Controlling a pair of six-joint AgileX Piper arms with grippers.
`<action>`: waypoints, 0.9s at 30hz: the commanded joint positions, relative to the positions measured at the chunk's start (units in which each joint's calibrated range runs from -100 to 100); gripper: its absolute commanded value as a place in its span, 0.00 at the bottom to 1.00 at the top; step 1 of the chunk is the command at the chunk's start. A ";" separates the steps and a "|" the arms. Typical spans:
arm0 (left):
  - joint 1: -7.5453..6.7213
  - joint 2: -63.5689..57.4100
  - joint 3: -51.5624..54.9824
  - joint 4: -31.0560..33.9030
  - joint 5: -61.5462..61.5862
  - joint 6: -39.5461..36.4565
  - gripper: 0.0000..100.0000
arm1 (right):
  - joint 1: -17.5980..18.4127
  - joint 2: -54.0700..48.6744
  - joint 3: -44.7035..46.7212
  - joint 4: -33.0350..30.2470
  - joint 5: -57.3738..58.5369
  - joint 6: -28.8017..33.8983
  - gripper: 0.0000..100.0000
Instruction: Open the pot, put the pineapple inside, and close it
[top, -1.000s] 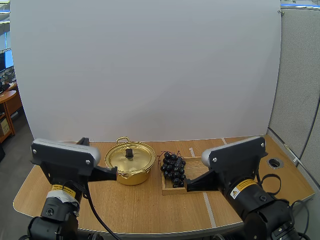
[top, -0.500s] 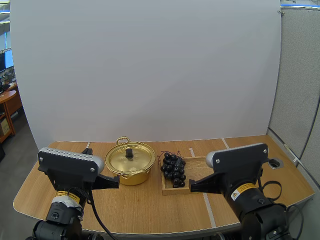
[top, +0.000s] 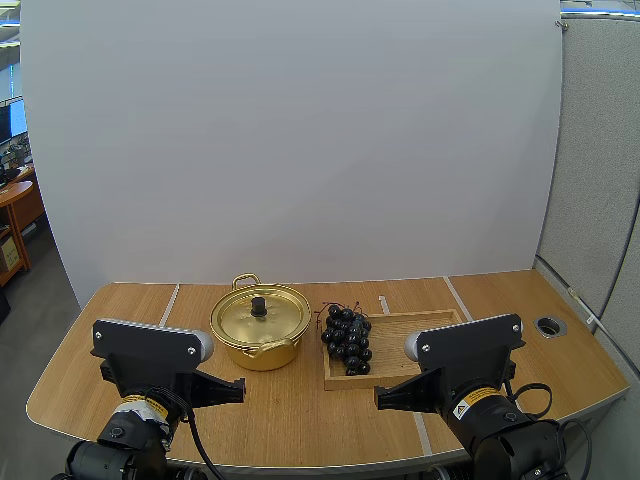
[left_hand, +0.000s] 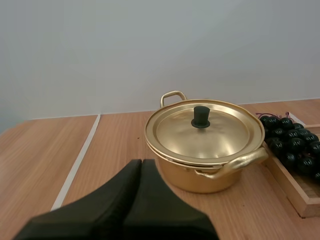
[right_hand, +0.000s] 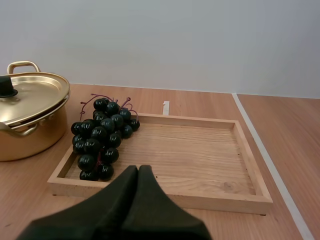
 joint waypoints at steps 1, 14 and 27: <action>0.08 -0.28 0.07 -1.25 -0.05 -0.72 0.00 | -0.26 -0.35 0.22 0.19 0.02 -0.52 0.00; 0.08 -0.28 0.07 -1.09 -1.61 -0.71 0.00 | -0.26 -0.35 0.22 0.19 0.02 -0.52 0.00; 0.08 -0.28 0.07 -1.09 -1.61 -0.71 0.00 | -0.26 -0.35 0.22 0.19 0.02 -0.52 0.00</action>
